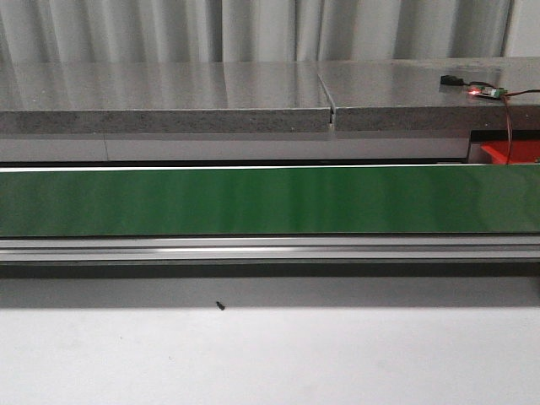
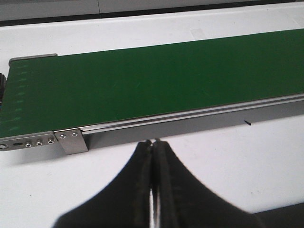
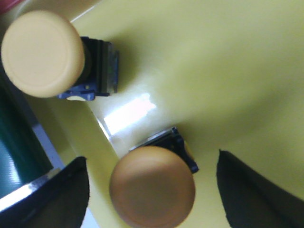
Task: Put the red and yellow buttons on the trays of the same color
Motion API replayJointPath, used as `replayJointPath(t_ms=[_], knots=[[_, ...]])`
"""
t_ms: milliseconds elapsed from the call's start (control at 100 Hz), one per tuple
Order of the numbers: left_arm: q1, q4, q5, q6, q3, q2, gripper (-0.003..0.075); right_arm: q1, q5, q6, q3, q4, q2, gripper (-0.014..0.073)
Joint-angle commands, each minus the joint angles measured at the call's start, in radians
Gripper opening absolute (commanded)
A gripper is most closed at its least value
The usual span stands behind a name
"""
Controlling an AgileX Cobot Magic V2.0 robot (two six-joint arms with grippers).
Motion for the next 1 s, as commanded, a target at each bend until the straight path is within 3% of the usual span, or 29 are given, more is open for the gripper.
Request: replayJointPath(t_ms=[0, 140, 230, 290, 480, 800, 990], knots=[[-0.007, -0.015, -0.063, -0.007, -0.027, 0.006, -0.0019, -0.005, -0.054, -0.002, -0.020, 0.013, -0.070, 0.0570], [-0.007, -0.015, -0.063, -0.007, -0.027, 0.006, -0.0019, 0.006, -0.063, -0.002, -0.020, 0.022, -0.163, 0.0566], [-0.007, -0.015, -0.063, -0.007, -0.027, 0.006, -0.0019, 0.055, -0.063, -0.002, -0.020, 0.031, -0.222, 0.0500], [-0.007, -0.015, -0.063, -0.007, -0.027, 0.006, -0.0019, 0.090, -0.061, -0.002, -0.020, 0.031, -0.250, 0.0404], [-0.007, -0.015, -0.063, -0.007, -0.027, 0.006, -0.0019, 0.229, -0.044, -0.003, -0.020, 0.023, -0.323, -0.0070], [-0.007, -0.015, -0.063, -0.007, -0.027, 0.006, -0.0019, 0.455, -0.073, -0.003, -0.007, -0.081, -0.477, -0.0067], [-0.007, -0.015, -0.063, -0.007, -0.027, 0.006, -0.0019, 0.519, -0.089, -0.003, 0.056, -0.118, -0.592, -0.0067]])
